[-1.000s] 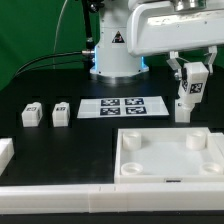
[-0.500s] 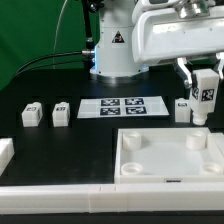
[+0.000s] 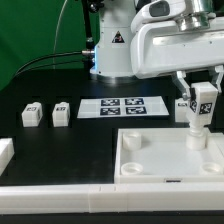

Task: Assemble one leg

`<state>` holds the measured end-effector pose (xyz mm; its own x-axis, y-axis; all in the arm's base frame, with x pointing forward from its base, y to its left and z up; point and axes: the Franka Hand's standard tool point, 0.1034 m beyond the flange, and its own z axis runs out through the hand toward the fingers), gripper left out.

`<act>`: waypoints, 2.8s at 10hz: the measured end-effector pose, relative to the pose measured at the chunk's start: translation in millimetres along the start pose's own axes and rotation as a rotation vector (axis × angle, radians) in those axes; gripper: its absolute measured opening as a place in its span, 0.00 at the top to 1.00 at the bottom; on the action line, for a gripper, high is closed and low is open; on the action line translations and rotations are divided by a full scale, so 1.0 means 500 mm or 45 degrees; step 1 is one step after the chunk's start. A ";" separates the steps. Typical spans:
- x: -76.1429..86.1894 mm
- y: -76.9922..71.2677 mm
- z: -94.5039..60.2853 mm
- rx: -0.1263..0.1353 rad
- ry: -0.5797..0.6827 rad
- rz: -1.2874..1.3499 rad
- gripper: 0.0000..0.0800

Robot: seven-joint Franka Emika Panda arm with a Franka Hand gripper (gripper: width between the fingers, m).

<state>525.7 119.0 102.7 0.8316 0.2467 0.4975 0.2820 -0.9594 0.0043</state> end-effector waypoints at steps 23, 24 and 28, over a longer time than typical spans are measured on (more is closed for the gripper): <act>0.171 0.056 0.086 -0.005 0.044 -0.094 0.63; 0.172 0.057 0.086 -0.007 0.048 -0.094 0.63; 0.167 0.067 0.091 -0.024 0.099 -0.097 0.63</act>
Offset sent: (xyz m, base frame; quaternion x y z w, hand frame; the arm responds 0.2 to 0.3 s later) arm 0.0000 0.0000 0.0000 0.0000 0.0000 0.0000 1.0000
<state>626.4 113.9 105.1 0.7685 0.3082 0.5608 0.3334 -0.9409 0.0603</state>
